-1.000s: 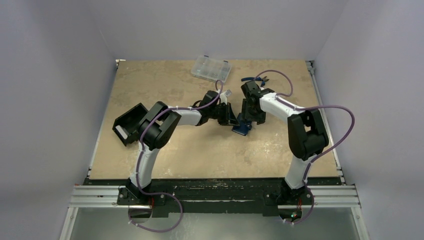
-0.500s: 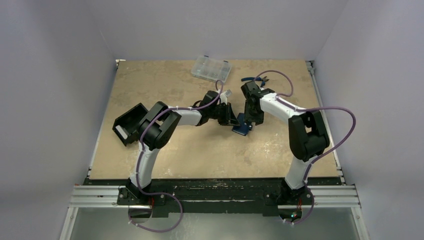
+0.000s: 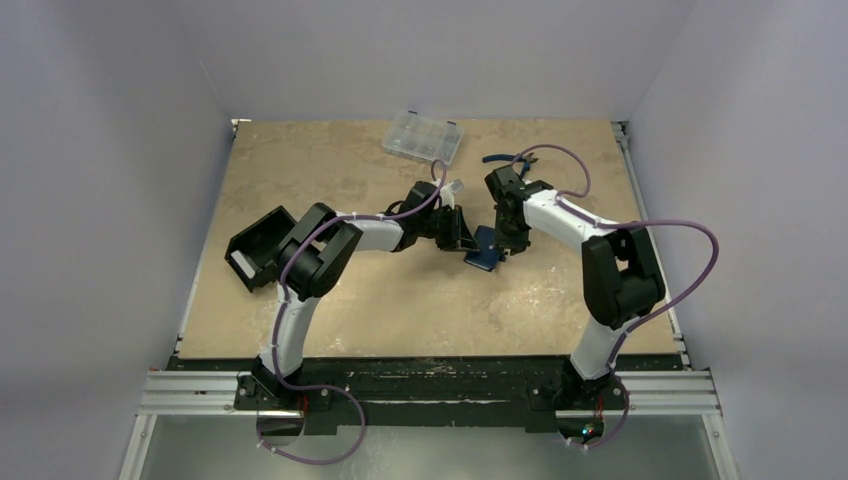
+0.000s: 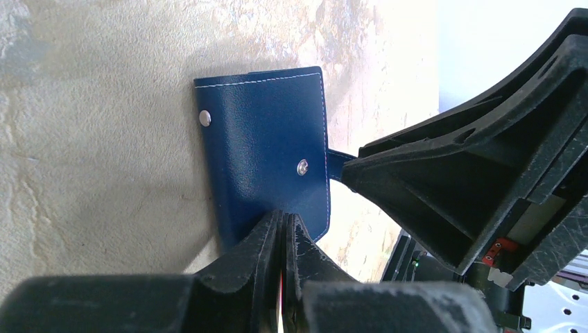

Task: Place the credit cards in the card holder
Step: Close the card holder at the center of the board.

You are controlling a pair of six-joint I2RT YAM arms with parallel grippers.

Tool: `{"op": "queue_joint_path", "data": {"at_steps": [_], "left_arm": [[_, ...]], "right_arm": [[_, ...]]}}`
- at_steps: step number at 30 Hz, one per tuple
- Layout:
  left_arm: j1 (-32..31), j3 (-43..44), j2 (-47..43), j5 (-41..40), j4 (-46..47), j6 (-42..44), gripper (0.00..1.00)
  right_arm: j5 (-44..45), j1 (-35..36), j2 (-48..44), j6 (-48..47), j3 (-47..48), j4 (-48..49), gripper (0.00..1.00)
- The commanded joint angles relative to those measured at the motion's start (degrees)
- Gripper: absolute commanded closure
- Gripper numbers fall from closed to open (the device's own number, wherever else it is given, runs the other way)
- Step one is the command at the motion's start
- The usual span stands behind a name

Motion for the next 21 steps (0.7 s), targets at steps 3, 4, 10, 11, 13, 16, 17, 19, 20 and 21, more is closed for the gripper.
{"op": "queue_joint_path", "data": {"at_steps": [3,4,10,11,13,16,17,19,20,21], "left_arm": [[-1.8,-0.5,2.3,-3.1,-4.9,2.6,0.96],[-1.8,-0.6,2.3,-3.1,-4.9,2.6,0.96],[-1.9,-0.6,2.3,-3.2,-5.0,2.7,0.96],[-2.0,-0.6,2.2,-3.2,-5.1,2.7,0.96],[-2.0,-0.6,2.2,-3.3,-5.3,2.9,0.96],[-1.9,-0.6,2.0,-3.4,-5.6,3.2,0.96],[-1.9,-0.6,1.9,-3.4,-5.7,3.3,0.96],[-2.0,-0.6,1.9,-3.4,-5.9,3.4,0.96],[-1.9,-0.6,1.8,-3.5,-6.0,3.4,0.96],[-1.9,-0.6,1.8,-3.4,-6.0,3.5,0.96]], "right_arm": [[0.2,0.1,-2.5,1.3,-0.3,-0.4,0.72],[0.2,0.1,-2.7,1.3,-0.3,-0.5,0.74],[-0.5,0.0,-4.5,1.7,-1.6,1.2,0.89],[-0.4,-0.1,-5.0,1.6,-2.0,1.9,0.93],[-1.2,-0.6,-6.2,1.8,-3.1,4.7,1.00],[-4.2,-2.1,-8.2,1.7,-5.2,8.7,1.00],[-5.0,-2.6,-8.8,1.6,-5.9,9.8,1.00],[-7.3,-3.7,-9.4,1.2,-6.9,11.9,1.00],[-8.3,-4.2,-9.5,0.8,-7.3,12.8,1.00],[-9.5,-4.8,-9.3,0.7,-7.7,13.6,1.00]]}}
